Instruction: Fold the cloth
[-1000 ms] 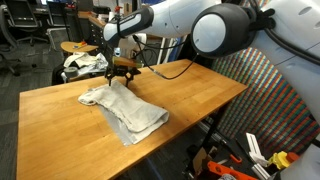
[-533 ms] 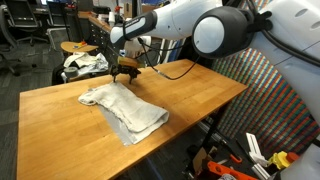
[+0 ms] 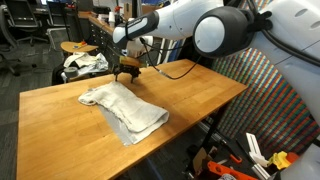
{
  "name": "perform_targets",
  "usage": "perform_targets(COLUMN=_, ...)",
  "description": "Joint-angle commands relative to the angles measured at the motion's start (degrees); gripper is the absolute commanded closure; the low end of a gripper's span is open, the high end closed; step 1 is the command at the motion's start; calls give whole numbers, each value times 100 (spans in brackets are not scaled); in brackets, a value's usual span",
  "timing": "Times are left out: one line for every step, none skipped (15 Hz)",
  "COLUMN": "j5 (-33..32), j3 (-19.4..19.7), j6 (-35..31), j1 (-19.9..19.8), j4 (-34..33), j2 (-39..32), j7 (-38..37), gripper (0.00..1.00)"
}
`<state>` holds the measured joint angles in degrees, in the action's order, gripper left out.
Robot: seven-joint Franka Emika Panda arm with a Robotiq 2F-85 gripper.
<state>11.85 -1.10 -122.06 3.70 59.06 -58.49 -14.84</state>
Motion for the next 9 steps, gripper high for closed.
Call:
perform_targets(j5=-51, j3=-54, j6=52, j1=-6, j4=256, j2=281, j7=-22, gripper=0)
perform_targets(j5=-46, j3=-82, j6=154, j1=-20, j4=319, j2=354, j7=30, gripper=0)
perform_targets(j5=-40, j3=-128, j6=294, j1=-42, j4=435, j2=473, j7=136, gripper=0)
perform_targets(j5=-37, j3=-161, j6=435, j1=-55, j4=526, j2=572, j7=217, gripper=0)
perform_targets(j5=-29, j3=-196, j6=533, j1=-62, j4=695, j2=721, j7=319, gripper=0)
perform_targets(j5=-33, j3=-209, j6=631, j1=-56, j4=813, j2=828, j7=378, gripper=0)
perform_targets(j5=-74, j3=-207, j6=812, j1=-34, j4=995, j2=996, j7=446, gripper=0)
perform_targets(j5=-100, j3=-206, j6=993, j1=-22, j4=1120, j2=1121, j7=510, gripper=0)
perform_targets(j5=-131, j3=-210, j6=1196, j1=-19, j4=1309, j2=1272, j7=615, gripper=0)
